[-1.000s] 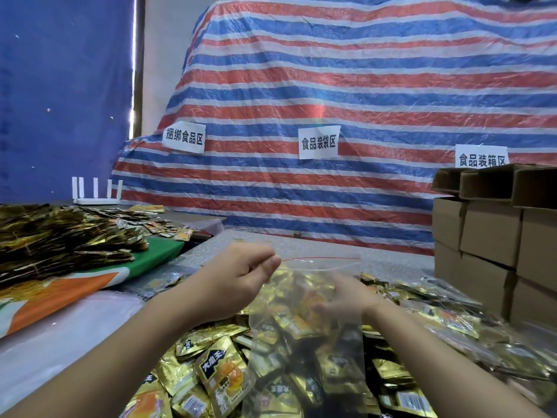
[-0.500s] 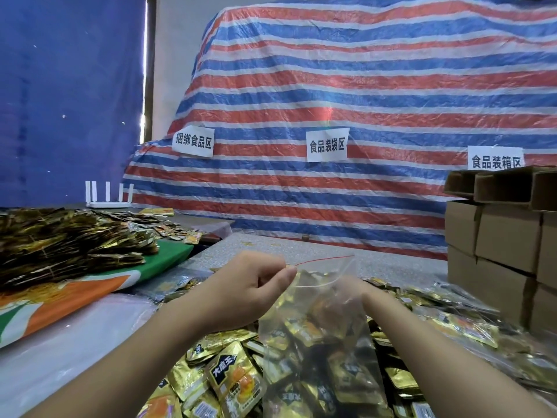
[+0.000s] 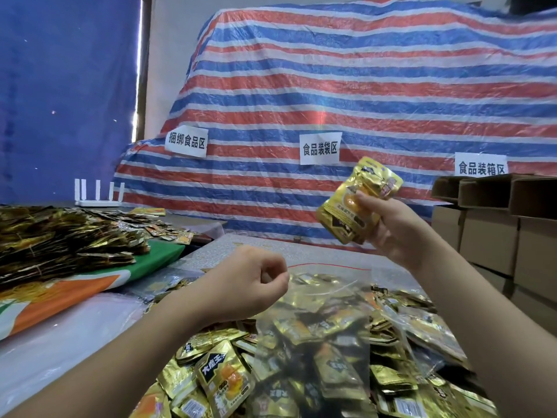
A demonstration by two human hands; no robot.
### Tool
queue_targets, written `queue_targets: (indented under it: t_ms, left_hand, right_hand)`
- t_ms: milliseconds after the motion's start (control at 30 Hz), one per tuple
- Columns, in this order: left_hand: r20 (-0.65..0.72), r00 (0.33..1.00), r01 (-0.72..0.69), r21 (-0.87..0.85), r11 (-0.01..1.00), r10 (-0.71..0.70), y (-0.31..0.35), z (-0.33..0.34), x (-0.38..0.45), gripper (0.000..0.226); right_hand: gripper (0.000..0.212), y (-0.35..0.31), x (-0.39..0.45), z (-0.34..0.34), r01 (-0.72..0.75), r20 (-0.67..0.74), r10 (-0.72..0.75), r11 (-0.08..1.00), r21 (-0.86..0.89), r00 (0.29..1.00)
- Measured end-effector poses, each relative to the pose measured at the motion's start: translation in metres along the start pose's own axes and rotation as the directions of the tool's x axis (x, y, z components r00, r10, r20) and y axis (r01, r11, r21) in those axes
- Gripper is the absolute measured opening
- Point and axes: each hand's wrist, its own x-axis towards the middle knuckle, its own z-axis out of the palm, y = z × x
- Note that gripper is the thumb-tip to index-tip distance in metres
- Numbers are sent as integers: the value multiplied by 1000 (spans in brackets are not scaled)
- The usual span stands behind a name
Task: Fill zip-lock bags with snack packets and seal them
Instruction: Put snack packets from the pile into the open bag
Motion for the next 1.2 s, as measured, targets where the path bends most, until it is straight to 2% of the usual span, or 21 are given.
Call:
queue_targets:
  t_ms: [133,400,467,567,667,767,1033,1200]
  left_hand:
    - [6,999,42,-3,999,-42,8,-1,3,12]
    - [10,999,51,-129,990,-50,15,-5,2,13]
    - [4,998,56,-114,992,-56,13,-7,2,13]
    - [-1,997,73,-104,992,-73,11,-10,1,12]
    - [5,997,80,-123,989,-80,10,-9,-1,11]
    - [14,995,96,-133,986,-95,10,-6,-2,8]
    - [-22,992,120,-166,979,-125,7,-14,-2,9]
    - [-22,993,110,-204,973,-116,13,-13,-1,9]
  right_hand:
    - [34,-11,-16,23,57,144,-57,998,8,988]
    - [39,-1,-34,29,175,275,-98,948,-268,956]
    - [43,0,-37,28,195,287,-95,918,-345,953]
    - [45,3,-37,26,216,250,-126,903,-371,960]
    - [44,5,-37,26,249,203,-187,906,-343,961]
    - [38,6,-39,29,297,232,-237,914,-277,944]
    - [42,9,-48,23,304,420,-123,866,-397,899]
    - [34,12,-50,30,374,491,-36,696,-612,871]
